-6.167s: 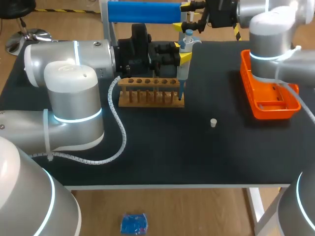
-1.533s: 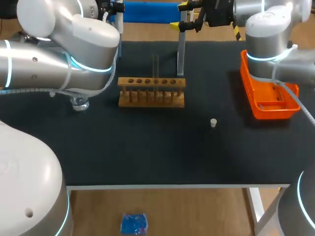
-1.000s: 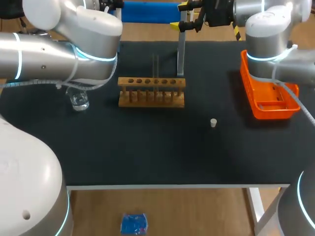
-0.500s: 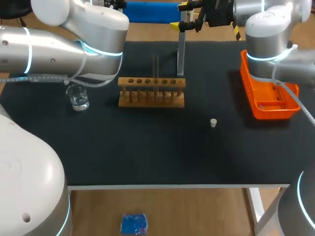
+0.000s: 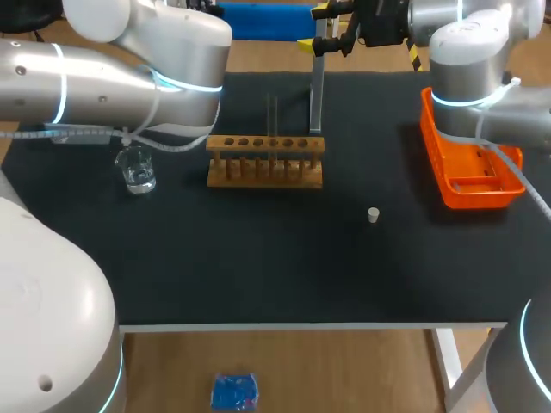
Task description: Invert the test tube, pick up the pipette, mount the tip to pipette, aspirate from beaker and dispense into the tube, eject the tip, return the pipette, and cap with the stopper.
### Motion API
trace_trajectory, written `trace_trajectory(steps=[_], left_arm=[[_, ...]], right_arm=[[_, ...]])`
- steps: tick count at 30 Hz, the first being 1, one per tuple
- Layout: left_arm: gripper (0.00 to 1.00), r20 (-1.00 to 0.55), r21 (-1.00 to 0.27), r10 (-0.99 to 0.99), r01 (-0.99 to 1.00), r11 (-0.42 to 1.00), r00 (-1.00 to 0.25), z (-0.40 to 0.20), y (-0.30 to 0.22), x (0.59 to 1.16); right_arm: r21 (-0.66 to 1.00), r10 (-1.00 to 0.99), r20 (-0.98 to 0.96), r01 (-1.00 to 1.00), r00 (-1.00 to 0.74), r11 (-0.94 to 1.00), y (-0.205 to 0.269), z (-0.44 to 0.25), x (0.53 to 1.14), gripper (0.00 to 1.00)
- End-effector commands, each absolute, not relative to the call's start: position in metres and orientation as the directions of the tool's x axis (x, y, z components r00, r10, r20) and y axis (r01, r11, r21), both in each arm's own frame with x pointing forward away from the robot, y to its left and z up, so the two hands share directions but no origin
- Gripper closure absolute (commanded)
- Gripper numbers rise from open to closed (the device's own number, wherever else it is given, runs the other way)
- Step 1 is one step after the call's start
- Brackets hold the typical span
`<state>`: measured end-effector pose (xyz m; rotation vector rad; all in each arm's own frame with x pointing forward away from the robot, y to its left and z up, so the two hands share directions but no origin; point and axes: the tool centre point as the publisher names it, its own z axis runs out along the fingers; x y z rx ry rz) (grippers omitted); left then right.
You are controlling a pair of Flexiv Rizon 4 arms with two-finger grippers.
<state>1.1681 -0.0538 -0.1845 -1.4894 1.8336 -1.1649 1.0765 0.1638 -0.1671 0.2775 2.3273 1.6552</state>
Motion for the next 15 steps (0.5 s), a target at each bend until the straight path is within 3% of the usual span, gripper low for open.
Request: trace_trajectory(steps=[1,15], left_arm=[[1.0,0.131,-0.848,-0.953,-0.529,0.035,-0.273,-0.187,-0.055,1.171],[1.0,0.143,-0.839,-0.951,-0.543,0.03,-0.273,-0.198,-0.057,1.17]], right_arm=[[0.943,0.306,-0.107,0.001,-0.946,0.332,0.163,-0.166,1.077,0.0],[0.943,0.306,-0.107,0.001,-0.946,0.332,0.163,-0.166,1.077,0.0]])
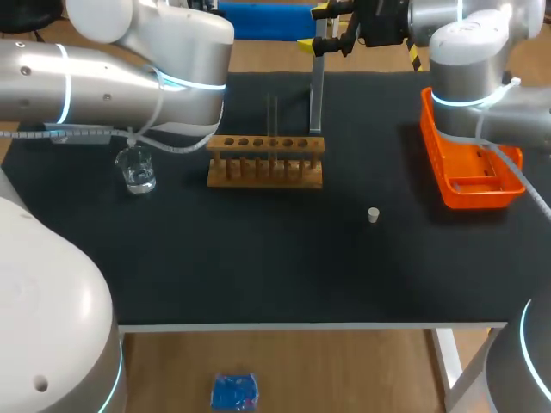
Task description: Invert the test tube, pick up the pipette, mount the tip to pipette, aspirate from beaker and dispense into the tube, eject the tip, return the pipette, and cap with the stopper.
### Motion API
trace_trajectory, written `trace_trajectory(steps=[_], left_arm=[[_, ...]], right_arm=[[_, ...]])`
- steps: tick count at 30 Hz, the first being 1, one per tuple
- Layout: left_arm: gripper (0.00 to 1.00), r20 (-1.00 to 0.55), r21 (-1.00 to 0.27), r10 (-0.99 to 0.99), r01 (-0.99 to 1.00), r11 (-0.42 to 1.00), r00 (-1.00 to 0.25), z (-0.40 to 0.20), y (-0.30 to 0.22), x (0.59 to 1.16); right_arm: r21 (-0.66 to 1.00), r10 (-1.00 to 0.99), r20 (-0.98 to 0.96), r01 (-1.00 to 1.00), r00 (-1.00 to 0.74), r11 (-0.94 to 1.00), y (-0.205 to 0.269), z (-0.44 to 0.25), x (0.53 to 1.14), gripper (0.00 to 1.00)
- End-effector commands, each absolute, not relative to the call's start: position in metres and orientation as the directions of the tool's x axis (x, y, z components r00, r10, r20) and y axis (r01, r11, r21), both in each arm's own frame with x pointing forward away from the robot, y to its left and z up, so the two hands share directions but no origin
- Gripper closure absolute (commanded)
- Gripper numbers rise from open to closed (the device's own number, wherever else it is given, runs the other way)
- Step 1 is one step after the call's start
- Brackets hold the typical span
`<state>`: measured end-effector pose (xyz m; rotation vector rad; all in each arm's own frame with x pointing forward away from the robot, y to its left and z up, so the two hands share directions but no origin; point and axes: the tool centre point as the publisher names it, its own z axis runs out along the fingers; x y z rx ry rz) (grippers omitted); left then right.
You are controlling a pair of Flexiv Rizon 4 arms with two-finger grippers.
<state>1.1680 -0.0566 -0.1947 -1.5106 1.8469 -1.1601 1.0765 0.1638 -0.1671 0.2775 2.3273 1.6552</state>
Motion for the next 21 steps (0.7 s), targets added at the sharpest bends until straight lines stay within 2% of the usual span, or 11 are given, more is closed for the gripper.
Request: trace_trajectory(steps=[1,6,8,10,11,12,13,21], left_arm=[[1.0,0.144,-0.838,-0.951,-0.545,0.03,-0.274,-0.1982,-0.0575,1.1704],[1.0,0.154,-0.832,-0.95,-0.554,0.023,-0.272,-0.2007,-0.059,1.1699],[0.62,0.156,-0.831,-0.95,-0.556,0.021,-0.27,-0.2017,-0.0591,1.1693],[0.53,0.159,-0.829,-0.951,-0.559,0.017,-0.265,-0.2023,-0.0588,1.1684],[0.35,0.16,-0.829,-0.951,-0.56,0.016,-0.264,-0.2024,-0.0586,1.1681],[0.07,0.16,-0.828,-0.952,-0.56,0.015,-0.262,-0.2024,-0.0584,1.1677],[0.0,0.161,-0.828,-0.952,-0.561,0.014,-0.261,-0.2023,-0.0581,1.1671],[0.0,0.161,-0.837,-0.952,-0.547,0.009,-0.261,-0.1941,-0.0587,1.161]], right_arm=[[0.943,0.306,-0.107,0.001,-0.946,0.332,0.1629,-0.166,1.0769,0.0],[0.943,0.306,-0.107,0.001,-0.946,0.332,0.1629,-0.166,1.0769,0.0],[0.943,0.306,-0.107,0.001,-0.946,0.332,0.1629,-0.166,1.0769,0.0],[0.943,0.306,-0.107,0.001,-0.946,0.332,0.1629,-0.166,1.0769,0.0],[0.943,0.306,-0.107,0.001,-0.946,0.332,0.1629,-0.166,1.0769,0.0],[0.943,0.306,-0.107,0.001,-0.946,0.332,0.1629,-0.166,1.0769,0.0],[0.943,0.306,-0.107,0.001,-0.946,0.332,0.1629,-0.166,1.0769,0.0],[0.943,0.306,-0.107,0.001,-0.946,0.332,0.1629,-0.166,1.0769,0.0]])
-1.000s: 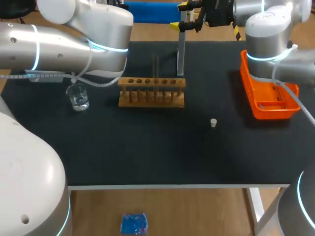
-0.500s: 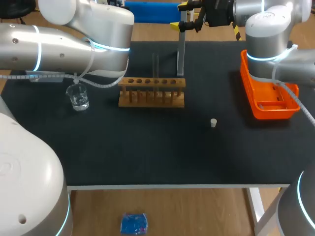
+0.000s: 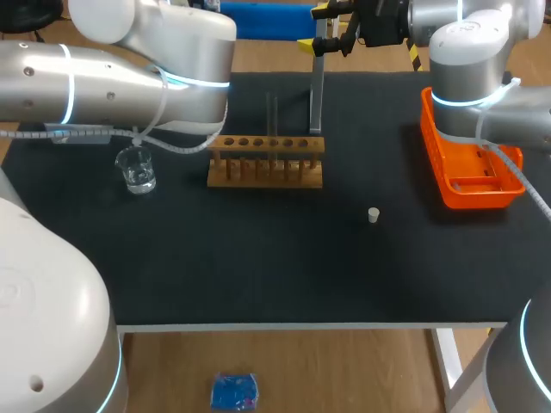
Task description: Invert the test tube, pick up the pipette, mount the tip to pipette, aspirate from beaker and dispense into the tube, eject the tip, return the pipette, and cap with the stopper.
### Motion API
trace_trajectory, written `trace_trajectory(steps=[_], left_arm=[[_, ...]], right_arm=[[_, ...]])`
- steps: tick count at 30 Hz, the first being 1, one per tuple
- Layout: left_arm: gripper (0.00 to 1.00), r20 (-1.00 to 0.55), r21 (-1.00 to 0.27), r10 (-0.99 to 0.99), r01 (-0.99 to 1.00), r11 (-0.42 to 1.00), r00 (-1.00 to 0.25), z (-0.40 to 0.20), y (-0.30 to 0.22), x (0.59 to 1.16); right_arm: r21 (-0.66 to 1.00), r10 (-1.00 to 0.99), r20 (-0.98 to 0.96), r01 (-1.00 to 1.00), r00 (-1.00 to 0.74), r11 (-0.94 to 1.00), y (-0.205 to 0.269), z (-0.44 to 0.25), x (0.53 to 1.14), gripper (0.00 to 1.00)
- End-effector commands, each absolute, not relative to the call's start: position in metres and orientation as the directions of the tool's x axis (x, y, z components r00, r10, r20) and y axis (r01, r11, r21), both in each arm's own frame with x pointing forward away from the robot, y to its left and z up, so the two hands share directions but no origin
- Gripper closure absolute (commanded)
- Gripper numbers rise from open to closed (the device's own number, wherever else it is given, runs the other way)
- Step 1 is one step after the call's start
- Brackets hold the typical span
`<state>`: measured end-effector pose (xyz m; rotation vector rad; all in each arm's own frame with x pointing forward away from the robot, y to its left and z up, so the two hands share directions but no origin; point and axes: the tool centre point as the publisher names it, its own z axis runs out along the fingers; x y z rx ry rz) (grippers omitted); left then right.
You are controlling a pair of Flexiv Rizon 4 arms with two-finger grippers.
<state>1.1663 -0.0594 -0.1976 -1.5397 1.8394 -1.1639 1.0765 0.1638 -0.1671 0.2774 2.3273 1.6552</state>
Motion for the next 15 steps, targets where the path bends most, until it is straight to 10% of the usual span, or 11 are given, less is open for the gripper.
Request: trace_trajectory(steps=[1,15], left_arm=[[0.0,0.161,-0.839,-0.951,-0.544,0.009,-0.263,-0.193,-0.059,1.16],[0.0,0.149,-0.867,-0.922,-0.496,0.053,-0.359,-0.158,-0.062,1.118]], right_arm=[[0.943,0.306,-0.107,0.001,-0.946,0.332,0.163,-0.166,1.077,0.0],[0.943,0.306,-0.107,0.001,-0.946,0.332,0.163,-0.166,1.077,0.0]])
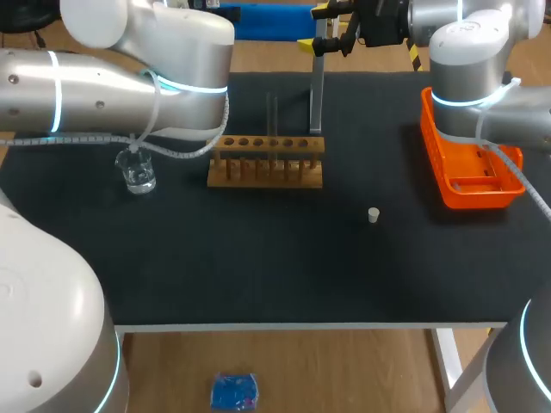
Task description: Invert the test tube, pick up the pipette, mount the tip to pipette, aspirate from beaker and dispense into the tube, eject the tip, return the pipette, and cap with the stopper.
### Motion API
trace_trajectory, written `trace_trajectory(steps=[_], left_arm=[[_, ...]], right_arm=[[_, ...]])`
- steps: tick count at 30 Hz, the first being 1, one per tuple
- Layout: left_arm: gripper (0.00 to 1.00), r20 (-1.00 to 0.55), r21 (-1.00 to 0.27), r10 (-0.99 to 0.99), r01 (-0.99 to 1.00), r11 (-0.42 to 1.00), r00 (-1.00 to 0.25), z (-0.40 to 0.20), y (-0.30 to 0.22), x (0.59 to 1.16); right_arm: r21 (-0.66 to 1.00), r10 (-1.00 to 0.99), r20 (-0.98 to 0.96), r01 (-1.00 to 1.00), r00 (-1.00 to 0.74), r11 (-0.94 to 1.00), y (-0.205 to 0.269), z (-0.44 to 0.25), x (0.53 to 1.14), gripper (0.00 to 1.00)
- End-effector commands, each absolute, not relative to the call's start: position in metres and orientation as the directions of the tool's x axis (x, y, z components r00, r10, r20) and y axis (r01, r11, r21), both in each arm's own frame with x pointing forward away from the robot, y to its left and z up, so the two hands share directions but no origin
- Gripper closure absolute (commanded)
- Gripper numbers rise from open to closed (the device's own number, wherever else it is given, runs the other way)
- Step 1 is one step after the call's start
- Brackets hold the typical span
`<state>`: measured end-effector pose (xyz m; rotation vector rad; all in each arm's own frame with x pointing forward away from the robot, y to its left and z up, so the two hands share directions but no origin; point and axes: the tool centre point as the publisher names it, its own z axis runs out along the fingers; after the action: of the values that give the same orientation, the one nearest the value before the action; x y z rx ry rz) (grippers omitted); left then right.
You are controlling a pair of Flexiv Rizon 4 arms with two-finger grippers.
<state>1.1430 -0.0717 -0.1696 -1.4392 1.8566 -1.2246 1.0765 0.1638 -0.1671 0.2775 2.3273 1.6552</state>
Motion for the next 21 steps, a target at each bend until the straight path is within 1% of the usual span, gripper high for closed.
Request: trace_trajectory(steps=[1,3,7,10,21], left_arm=[[0.0,0.152,-0.87,-0.914,-0.49,0.058,-0.377,-0.155,-0.063,1.113],[0.0,0.146,-0.888,-0.892,-0.455,0.073,-0.428,-0.148,-0.065,1.101],[0.0,0.137,-0.92,-0.809,-0.376,0.111,-0.571,-0.134,-0.075,1.074],[0.0,0.124,-0.933,-0.755,-0.334,0.132,-0.644,-0.126,-0.08,1.052],[0.0,0.052,-0.948,-0.586,-0.223,0.225,-0.809,-0.109,-0.096,0.978]], right_arm=[[0.943,0.306,-0.107,0.001,-0.946,0.332,0.163,-0.166,1.077,0.0],[0.943,0.306,-0.107,0.001,-0.946,0.332,0.163,-0.166,1.077,0.0],[0.943,0.306,-0.107,0.001,-0.946,0.332,0.163,-0.166,1.077,0.0],[0.943,0.306,-0.107,0.001,-0.946,0.332,0.163,-0.166,1.077,0.0],[0.943,0.306,-0.107,0.001,-0.946,0.332,0.163,-0.166,1.077,0.0]])
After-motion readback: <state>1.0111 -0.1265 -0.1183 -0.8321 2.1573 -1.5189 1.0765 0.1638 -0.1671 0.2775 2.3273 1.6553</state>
